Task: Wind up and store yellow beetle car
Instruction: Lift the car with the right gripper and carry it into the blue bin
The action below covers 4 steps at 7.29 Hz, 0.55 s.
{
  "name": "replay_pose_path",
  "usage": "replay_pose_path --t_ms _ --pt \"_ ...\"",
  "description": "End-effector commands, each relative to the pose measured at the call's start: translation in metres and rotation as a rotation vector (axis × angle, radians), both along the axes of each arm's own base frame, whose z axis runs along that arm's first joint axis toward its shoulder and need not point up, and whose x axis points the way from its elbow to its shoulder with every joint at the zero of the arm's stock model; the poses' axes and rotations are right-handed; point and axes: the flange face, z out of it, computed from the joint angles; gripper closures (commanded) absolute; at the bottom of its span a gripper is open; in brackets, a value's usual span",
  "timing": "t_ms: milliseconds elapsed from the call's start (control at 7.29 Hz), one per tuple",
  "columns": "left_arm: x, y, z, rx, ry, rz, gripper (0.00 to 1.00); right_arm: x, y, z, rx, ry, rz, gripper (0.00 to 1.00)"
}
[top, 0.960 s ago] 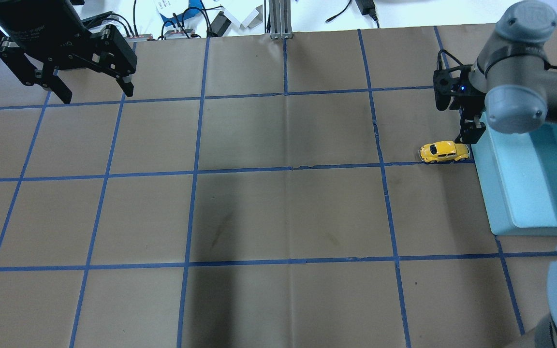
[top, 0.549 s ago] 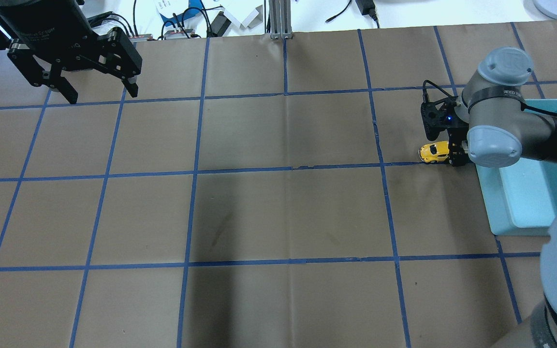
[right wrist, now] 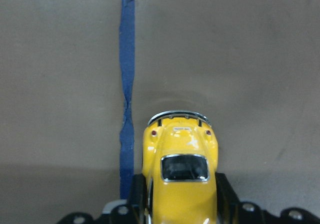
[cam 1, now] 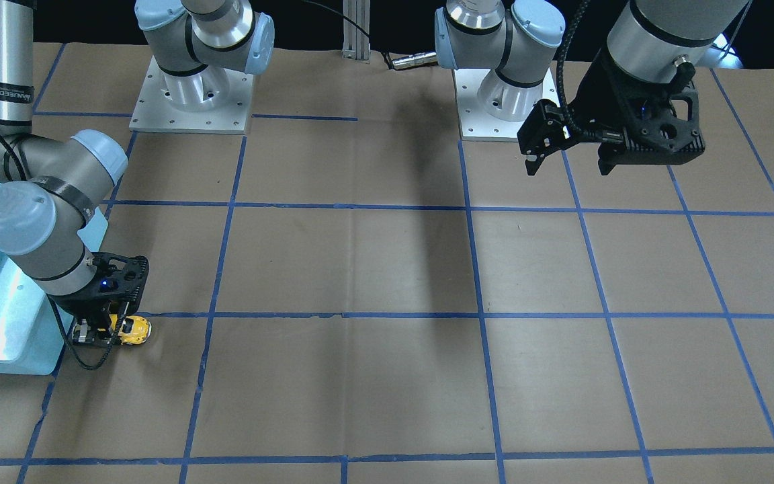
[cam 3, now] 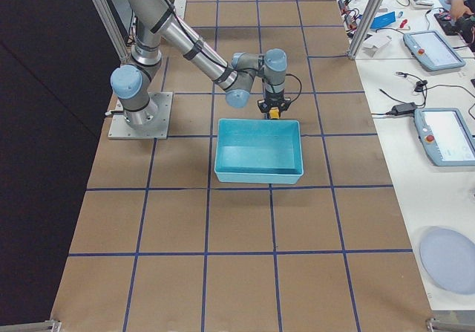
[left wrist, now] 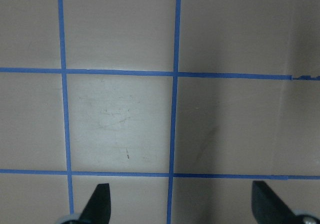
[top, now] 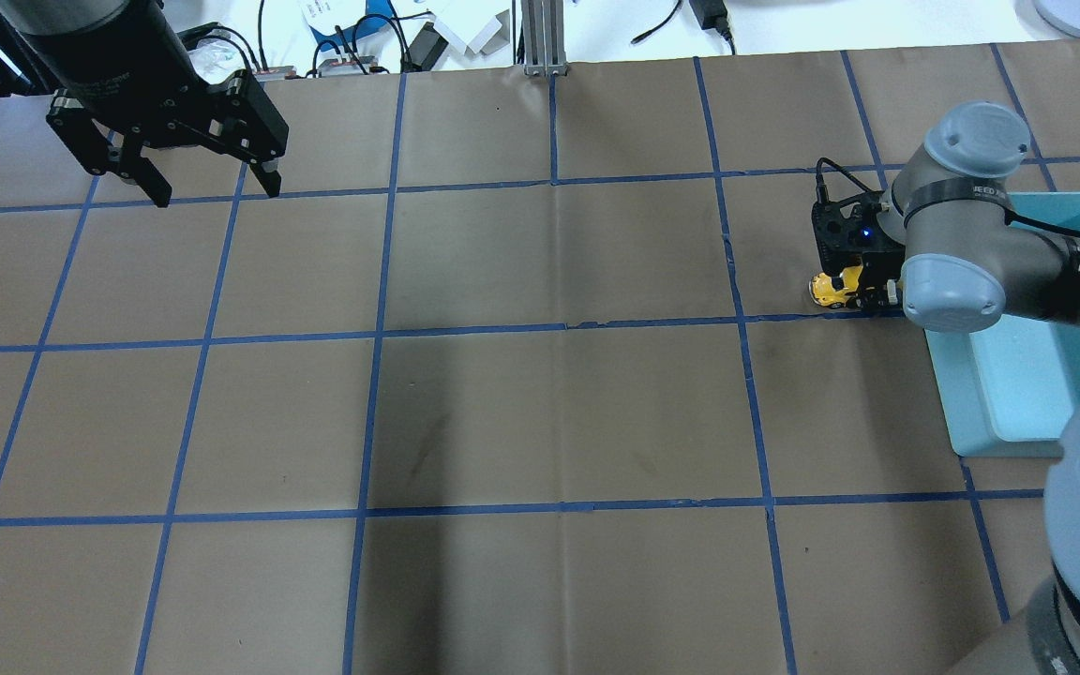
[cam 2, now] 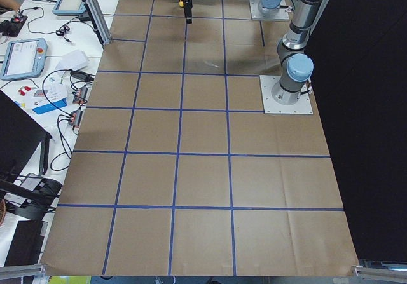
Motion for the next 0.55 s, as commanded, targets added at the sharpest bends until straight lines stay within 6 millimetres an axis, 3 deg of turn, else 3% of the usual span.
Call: replay_pose_path --t_ms 0,137,274,411 --pt "-0.007 -0.001 0.001 -0.062 0.02 -0.054 0.0 -0.001 -0.023 0.038 -0.075 -0.028 -0.062 0.99" --pt "-0.006 0.017 0.011 0.007 0.014 -0.052 0.0 -0.004 -0.034 0.06 -0.027 -0.052 -0.125 0.99" --pt "-0.001 0.015 0.004 0.039 -0.033 -0.055 0.0 -0.004 -0.041 0.1 -0.048 -0.062 -0.235 1.0" --pt "0.002 0.019 0.008 0.036 -0.057 -0.055 0.0 -0.004 -0.039 0.123 -0.055 -0.062 -0.285 1.0"
